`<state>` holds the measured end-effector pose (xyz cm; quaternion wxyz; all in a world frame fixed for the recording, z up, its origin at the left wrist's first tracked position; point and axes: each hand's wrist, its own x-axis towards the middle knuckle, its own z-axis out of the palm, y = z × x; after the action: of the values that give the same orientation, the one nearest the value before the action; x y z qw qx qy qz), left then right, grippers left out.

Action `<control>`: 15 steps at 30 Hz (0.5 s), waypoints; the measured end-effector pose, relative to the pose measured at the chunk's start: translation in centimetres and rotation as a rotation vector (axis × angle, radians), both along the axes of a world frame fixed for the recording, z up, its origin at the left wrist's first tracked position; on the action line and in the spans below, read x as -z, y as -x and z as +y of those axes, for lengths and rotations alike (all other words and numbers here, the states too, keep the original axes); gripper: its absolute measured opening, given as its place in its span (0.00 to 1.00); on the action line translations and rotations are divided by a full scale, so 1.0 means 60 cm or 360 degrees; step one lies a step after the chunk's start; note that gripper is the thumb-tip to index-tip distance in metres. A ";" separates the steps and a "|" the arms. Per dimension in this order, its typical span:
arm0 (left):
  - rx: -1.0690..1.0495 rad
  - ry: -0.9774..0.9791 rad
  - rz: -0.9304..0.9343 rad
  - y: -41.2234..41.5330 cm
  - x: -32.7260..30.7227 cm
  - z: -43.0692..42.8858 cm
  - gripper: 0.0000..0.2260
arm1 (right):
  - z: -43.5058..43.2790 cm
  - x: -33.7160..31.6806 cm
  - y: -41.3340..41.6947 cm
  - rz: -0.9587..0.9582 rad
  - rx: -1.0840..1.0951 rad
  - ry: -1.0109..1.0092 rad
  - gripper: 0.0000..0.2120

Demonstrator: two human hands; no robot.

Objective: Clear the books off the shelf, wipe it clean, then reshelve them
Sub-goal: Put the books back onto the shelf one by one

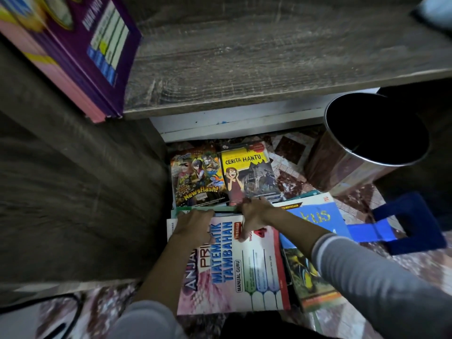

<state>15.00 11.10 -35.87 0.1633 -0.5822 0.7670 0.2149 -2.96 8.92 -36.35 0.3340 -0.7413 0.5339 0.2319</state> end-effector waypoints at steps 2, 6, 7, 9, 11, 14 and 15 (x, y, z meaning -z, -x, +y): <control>0.0033 0.0047 -0.0009 0.005 -0.016 0.002 0.24 | -0.002 -0.015 0.009 -0.0057 0.0112 -0.0179 0.34; 0.0107 0.0159 -0.0059 0.011 -0.042 0.008 0.26 | 0.009 -0.052 0.022 -0.0192 0.0114 -0.0208 0.32; 0.0113 0.0177 -0.0058 0.011 -0.049 0.008 0.26 | 0.014 -0.059 0.023 -0.0236 0.0108 -0.0168 0.28; 0.0130 0.0273 -0.0051 0.013 -0.075 0.009 0.25 | 0.026 -0.078 0.031 -0.0333 0.0137 -0.0044 0.24; 0.0167 0.0455 -0.0011 0.021 -0.112 0.009 0.22 | 0.035 -0.107 0.043 -0.0400 0.0188 0.0114 0.21; 0.0112 0.1049 0.0134 0.028 -0.149 0.022 0.28 | 0.045 -0.150 0.063 -0.0480 0.0301 0.0302 0.16; -0.0010 0.1274 0.0217 0.027 -0.157 0.034 0.32 | 0.051 -0.168 0.073 -0.0511 0.0345 0.0357 0.14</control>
<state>13.38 13.12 -26.45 -0.1281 -0.5865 0.7973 -0.0619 -7.32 11.98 -26.28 0.3532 -0.7395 0.5729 0.0130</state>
